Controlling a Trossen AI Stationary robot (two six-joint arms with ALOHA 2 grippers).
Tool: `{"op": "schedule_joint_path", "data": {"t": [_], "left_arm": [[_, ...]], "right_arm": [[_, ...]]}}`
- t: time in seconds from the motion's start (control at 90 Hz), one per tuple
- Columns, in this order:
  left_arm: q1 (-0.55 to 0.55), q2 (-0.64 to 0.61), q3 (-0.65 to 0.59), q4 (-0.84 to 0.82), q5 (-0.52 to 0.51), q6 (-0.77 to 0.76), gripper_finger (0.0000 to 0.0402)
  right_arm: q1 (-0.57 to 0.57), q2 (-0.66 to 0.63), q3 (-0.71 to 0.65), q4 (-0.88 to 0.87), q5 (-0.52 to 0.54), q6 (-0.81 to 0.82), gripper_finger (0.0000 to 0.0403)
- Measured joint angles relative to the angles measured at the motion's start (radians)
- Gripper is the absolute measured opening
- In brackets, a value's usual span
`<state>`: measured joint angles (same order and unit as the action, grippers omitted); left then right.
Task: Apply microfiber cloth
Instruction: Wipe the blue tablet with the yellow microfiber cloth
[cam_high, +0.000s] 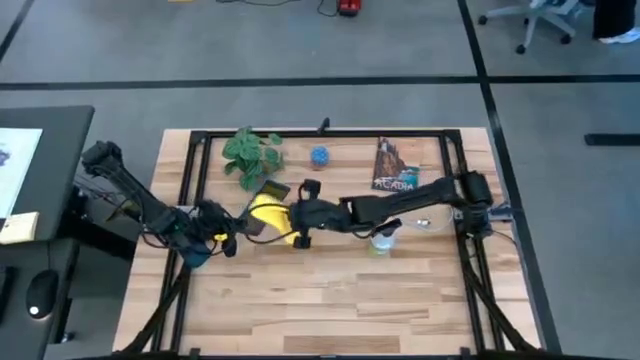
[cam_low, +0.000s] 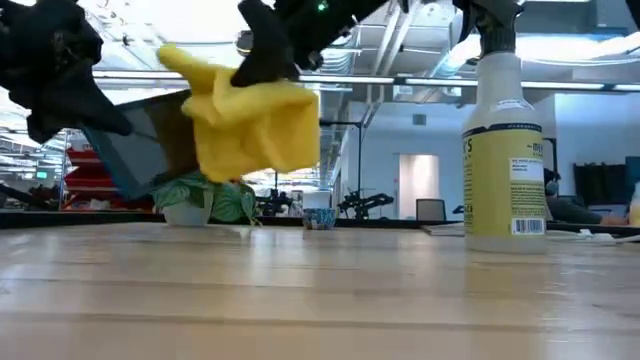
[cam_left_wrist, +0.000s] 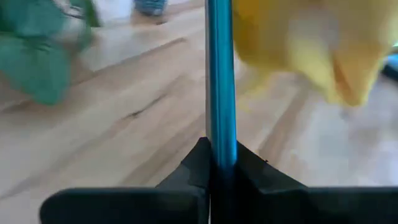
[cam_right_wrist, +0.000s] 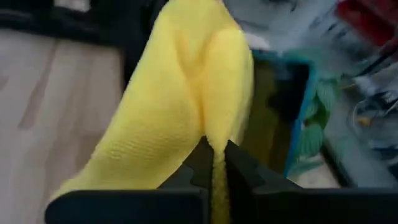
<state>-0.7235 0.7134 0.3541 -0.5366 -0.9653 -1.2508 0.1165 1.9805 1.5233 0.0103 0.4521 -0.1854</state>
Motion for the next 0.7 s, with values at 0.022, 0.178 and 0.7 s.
{"op": "schedule_joint_path", "data": {"t": [0.022,0.178,0.7], "left_arm": [[0.0,0.0,-0.007,0.032,0.0,0.021,0.001],[0.002,0.002,-0.027,0.26,-0.018,0.181,0.001],[0.065,0.012,-0.032,0.428,-0.034,0.321,0.0011]], "right_arm": [[0.0,0.001,-0.001,0.026,-0.001,-0.011,0.0002],[-0.004,0.034,0.005,0.205,-0.002,-0.059,0.0001],[0.029,0.208,0.095,0.331,0.196,-0.258,0.0]]}}
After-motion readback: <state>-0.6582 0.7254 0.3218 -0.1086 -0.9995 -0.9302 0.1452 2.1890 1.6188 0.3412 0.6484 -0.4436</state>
